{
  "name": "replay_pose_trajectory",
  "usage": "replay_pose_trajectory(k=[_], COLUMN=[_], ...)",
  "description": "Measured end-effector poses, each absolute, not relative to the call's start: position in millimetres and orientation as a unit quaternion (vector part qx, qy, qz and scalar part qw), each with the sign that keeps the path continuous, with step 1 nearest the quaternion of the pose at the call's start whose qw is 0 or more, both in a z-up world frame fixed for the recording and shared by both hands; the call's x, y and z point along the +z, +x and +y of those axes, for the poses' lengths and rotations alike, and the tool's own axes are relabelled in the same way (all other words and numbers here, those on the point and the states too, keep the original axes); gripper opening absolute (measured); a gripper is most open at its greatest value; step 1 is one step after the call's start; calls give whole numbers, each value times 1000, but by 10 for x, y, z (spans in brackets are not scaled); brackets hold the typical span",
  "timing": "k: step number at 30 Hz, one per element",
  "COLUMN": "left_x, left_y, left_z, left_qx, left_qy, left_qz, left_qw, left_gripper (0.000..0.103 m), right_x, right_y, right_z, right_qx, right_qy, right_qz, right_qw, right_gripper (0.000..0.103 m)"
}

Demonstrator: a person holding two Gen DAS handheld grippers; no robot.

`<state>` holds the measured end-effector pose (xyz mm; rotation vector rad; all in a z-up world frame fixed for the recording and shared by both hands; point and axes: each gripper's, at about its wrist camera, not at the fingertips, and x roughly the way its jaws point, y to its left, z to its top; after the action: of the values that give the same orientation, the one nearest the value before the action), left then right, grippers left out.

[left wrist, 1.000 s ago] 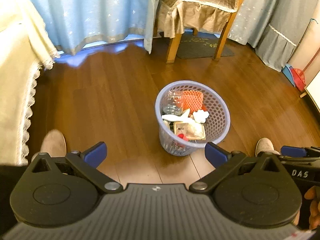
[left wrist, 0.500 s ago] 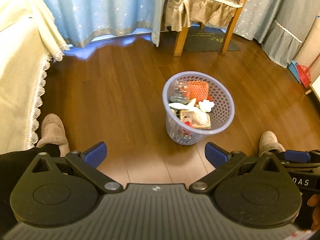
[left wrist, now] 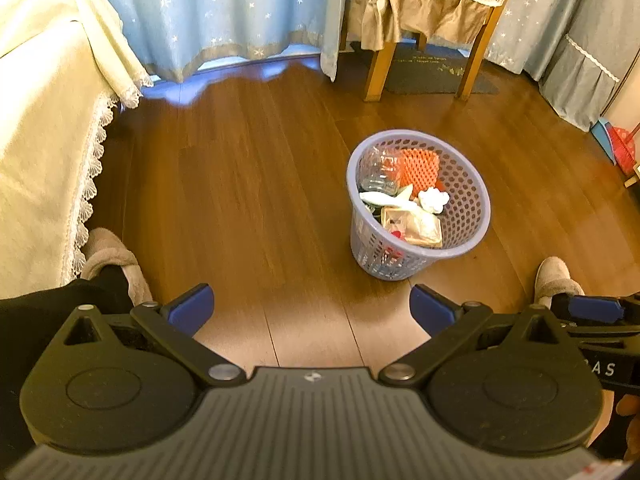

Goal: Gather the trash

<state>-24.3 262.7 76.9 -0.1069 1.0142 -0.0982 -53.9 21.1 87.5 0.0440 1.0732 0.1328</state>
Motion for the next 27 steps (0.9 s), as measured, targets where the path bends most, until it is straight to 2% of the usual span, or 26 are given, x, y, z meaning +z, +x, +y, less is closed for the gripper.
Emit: replay_pose_trajectory(k=[27], left_x=[565], left_y=[-177], left_z=[2580], left_qx=[-47], left_qy=[-52], left_qz=[511], left_qw=[857], left_gripper=[102], right_x=[713], right_y=[-445], right_z=[224], right_qx=[60], right_qy=[22], right_qz=[530], right_qw=[846], right_gripper=[71])
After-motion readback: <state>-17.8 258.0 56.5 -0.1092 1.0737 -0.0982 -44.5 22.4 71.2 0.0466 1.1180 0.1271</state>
